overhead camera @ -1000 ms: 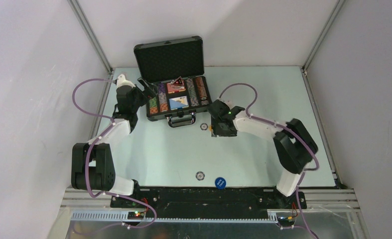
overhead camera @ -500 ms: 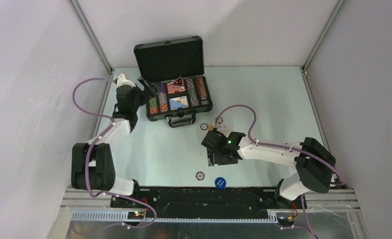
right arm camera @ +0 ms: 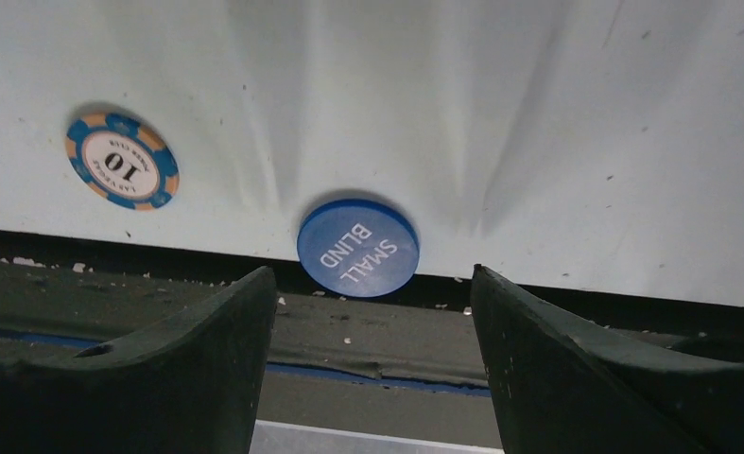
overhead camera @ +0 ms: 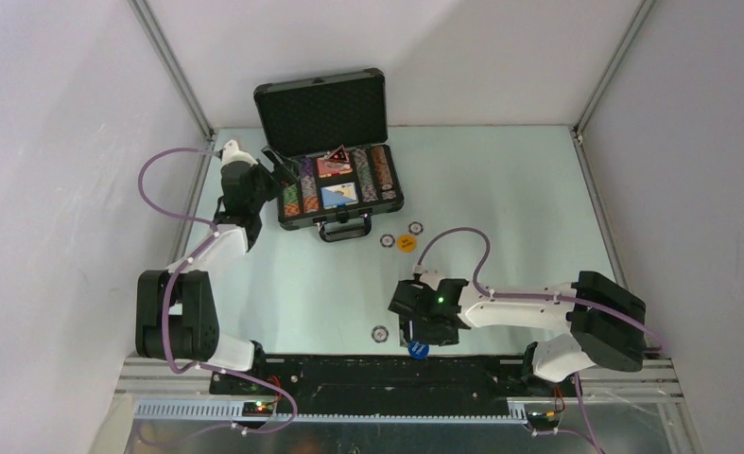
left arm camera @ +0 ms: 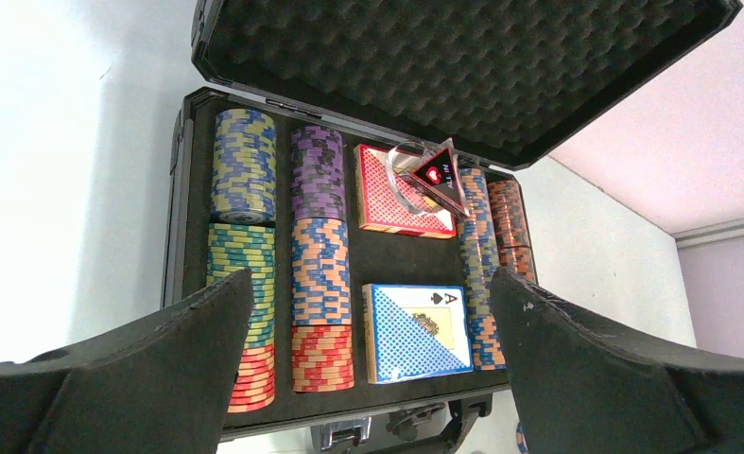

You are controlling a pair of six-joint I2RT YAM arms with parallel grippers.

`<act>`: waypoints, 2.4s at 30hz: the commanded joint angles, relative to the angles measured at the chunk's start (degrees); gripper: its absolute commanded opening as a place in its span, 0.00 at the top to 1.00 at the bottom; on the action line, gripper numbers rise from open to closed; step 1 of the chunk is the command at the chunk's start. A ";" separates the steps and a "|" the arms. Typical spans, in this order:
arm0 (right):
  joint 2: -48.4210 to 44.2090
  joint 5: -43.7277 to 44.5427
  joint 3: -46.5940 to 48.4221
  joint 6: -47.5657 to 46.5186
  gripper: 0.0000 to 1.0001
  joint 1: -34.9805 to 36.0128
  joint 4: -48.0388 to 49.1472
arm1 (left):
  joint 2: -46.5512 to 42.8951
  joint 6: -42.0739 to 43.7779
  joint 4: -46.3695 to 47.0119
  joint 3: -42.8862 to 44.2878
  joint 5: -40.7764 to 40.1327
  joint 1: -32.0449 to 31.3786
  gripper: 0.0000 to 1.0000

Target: Pack up texas hold em set

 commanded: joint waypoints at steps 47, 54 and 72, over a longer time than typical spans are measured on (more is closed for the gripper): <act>10.56 4.39 6.31 4.56 0.28 3.67 -1.29 | 0.11 0.09 1.03 2.26 0.95 0.03 0.02; 12.24 3.70 6.31 3.81 0.36 3.95 -0.58 | 0.12 0.04 1.08 2.21 0.99 0.05 0.02; 6.57 7.32 6.37 -1.83 0.44 -2.76 3.63 | 0.10 0.04 1.01 2.30 0.93 0.06 0.02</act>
